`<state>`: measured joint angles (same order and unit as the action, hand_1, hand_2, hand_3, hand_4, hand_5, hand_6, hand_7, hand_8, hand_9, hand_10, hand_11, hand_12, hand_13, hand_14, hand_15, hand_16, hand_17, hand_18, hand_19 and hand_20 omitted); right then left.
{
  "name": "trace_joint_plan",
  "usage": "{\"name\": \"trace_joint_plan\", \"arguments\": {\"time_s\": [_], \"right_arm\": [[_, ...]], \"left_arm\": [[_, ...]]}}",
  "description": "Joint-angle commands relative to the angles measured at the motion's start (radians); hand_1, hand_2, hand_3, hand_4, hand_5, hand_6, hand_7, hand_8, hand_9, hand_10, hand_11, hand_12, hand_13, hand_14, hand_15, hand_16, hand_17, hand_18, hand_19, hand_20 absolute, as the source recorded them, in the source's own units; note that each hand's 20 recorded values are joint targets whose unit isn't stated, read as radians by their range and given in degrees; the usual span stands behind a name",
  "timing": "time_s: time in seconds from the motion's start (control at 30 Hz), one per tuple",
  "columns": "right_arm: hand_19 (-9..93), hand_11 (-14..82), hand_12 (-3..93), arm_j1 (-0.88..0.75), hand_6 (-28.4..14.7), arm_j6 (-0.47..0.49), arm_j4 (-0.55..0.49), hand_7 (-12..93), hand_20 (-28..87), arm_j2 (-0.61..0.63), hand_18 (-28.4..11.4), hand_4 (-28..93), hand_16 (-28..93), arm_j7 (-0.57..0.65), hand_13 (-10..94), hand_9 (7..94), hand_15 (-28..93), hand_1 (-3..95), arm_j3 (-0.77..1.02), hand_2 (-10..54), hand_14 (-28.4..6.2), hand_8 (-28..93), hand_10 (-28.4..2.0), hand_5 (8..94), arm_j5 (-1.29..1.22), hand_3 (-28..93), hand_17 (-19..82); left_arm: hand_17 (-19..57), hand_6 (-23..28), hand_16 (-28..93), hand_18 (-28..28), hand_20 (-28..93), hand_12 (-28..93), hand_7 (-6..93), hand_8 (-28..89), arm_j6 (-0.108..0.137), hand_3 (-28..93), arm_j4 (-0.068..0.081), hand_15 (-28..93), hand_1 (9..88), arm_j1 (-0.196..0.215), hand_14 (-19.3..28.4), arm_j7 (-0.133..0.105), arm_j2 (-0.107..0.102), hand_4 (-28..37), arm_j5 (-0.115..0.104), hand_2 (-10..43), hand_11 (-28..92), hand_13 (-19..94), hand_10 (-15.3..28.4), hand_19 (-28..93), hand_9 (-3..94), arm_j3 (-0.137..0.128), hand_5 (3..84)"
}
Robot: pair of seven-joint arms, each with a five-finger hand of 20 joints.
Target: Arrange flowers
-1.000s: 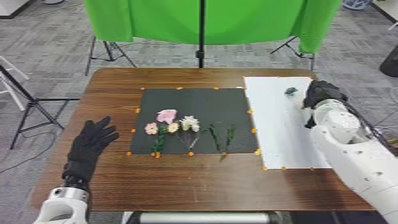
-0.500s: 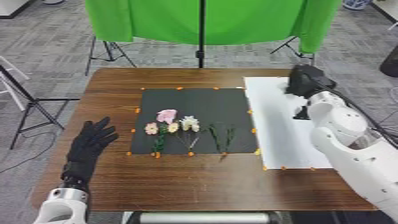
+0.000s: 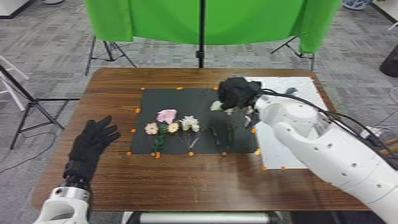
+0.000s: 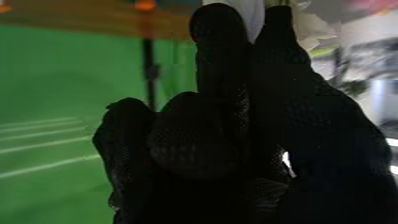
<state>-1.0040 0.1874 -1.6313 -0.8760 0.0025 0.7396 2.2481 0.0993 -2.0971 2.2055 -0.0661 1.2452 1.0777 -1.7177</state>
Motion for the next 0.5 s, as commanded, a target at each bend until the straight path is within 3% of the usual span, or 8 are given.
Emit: {"name": "trace_joint_plan", "arguments": {"time_s": [0.03,0.27,0.4,0.5], "right_arm": [[93,11.5,47.3,-0.013,3.6,0.065,-0.008,29,63,0.027,-10.6,-28,35,-0.034,86,87.1,67,62.9,-0.015,-9.5,-1.0,6,-6.9,76.6,0.071,60,64],[93,10.6,47.1,-0.018,4.5,0.111,-0.013,29,63,0.033,-10.8,-27,35,-0.041,85,85.3,67,62.4,-0.011,-9.5,-1.1,6,-7.3,75.7,0.085,59,63],[93,10.6,46.6,-0.016,3.8,0.132,-0.012,28,63,0.028,-10.8,-25,35,-0.034,85,82.3,68,59.0,-0.005,-9.5,-1.4,3,-7.6,70.1,0.073,54,63],[93,19.4,39.7,-0.015,3.4,0.144,-0.011,26,63,0.025,-10.9,-26,34,-0.028,84,78.0,68,53.1,-0.002,-9.5,-1.6,3,-8.4,67.7,0.066,58,62]], "left_arm": [[1.1,6.4,-3,14.6,18,8,5.9,-5,-0.006,55,0.0,26,18.0,0.018,19.4,0.006,0.007,-28.3,0.004,14.1,16,29,14.6,15,38.8,-0.001,38.0],[1.1,6.5,-3,14.6,18,8,5.9,-5,-0.007,55,-0.001,26,17.8,0.021,19.6,0.006,0.008,-28.3,0.005,13.9,16,29,14.6,15,38.8,-0.002,38.1],[1.1,6.5,-3,14.6,18,8,5.8,-5,-0.015,57,-0.002,26,17.0,0.02,19.6,0.013,0.009,-28.3,0.013,13.1,16,29,14.6,15,38.8,-0.005,38.1],[1.1,6.5,-3,14.6,18,8,5.7,-5,-0.015,60,-0.001,26,16.7,0.018,19.5,0.016,0.008,-28.3,0.014,12.2,15,29,14.5,15,38.7,-0.005,38.0]]}}
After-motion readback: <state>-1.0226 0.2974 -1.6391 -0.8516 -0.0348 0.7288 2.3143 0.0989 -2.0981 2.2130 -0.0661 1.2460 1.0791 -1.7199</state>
